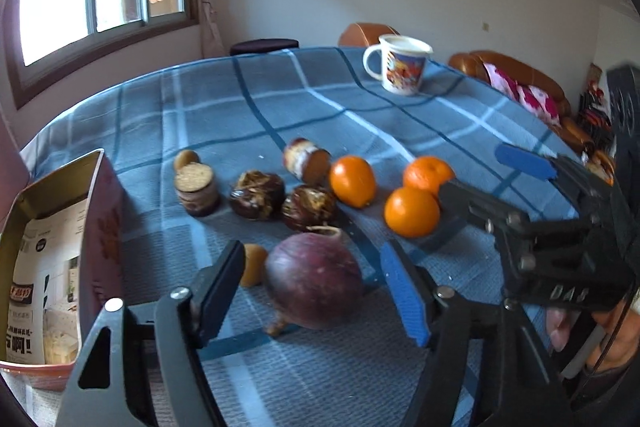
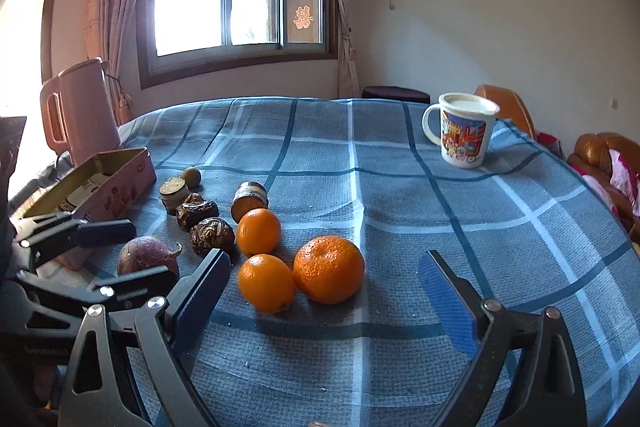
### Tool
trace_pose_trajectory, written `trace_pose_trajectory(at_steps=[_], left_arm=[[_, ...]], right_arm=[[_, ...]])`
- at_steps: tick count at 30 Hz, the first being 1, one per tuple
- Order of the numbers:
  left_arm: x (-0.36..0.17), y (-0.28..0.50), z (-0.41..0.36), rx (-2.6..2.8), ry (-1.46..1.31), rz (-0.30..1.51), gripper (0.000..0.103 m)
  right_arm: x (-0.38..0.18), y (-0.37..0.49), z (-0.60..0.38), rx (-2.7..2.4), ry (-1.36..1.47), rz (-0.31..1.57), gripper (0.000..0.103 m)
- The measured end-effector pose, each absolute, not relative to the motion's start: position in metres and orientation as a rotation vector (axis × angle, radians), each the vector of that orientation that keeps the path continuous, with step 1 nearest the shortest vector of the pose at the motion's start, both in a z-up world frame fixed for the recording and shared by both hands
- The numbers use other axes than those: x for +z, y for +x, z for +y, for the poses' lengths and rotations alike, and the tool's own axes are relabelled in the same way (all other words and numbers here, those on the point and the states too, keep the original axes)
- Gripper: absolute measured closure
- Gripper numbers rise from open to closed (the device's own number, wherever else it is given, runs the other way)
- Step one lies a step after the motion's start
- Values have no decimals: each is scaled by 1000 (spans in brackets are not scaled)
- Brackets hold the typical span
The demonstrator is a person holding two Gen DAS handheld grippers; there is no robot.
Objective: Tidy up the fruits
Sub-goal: 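Grasp the purple passion fruit with the left tool while the right tool grasps an orange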
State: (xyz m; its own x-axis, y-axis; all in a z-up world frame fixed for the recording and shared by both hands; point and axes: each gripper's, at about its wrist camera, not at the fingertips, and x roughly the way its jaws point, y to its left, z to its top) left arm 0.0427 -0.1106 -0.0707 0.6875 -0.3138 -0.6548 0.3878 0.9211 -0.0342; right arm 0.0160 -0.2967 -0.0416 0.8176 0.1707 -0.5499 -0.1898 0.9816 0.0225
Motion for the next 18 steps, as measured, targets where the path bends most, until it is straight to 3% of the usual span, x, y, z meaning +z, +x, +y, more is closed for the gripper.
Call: trace_pose_trajectory(at_steps=[3, 6, 8, 15, 18], left_arm=[[-74, 47, -117, -398, 130, 746, 39], [-71, 49, -117, -403, 117, 750, 41], [-69, 50, -113, -401, 101, 746, 53], [-70, 55, -109, -416, 74, 757, 51], [-74, 57, -112, -418, 84, 781, 42]], right_arm=[[-43, 27, -304, 182, -6, 627, 20], [-45, 40, -313, 187, 58, 676, 24], [-47, 48, -315, 177, 76, 697, 27], [-64, 69, -320, 239, 171, 834, 31], [-69, 78, -326, 272, 236, 871, 31]])
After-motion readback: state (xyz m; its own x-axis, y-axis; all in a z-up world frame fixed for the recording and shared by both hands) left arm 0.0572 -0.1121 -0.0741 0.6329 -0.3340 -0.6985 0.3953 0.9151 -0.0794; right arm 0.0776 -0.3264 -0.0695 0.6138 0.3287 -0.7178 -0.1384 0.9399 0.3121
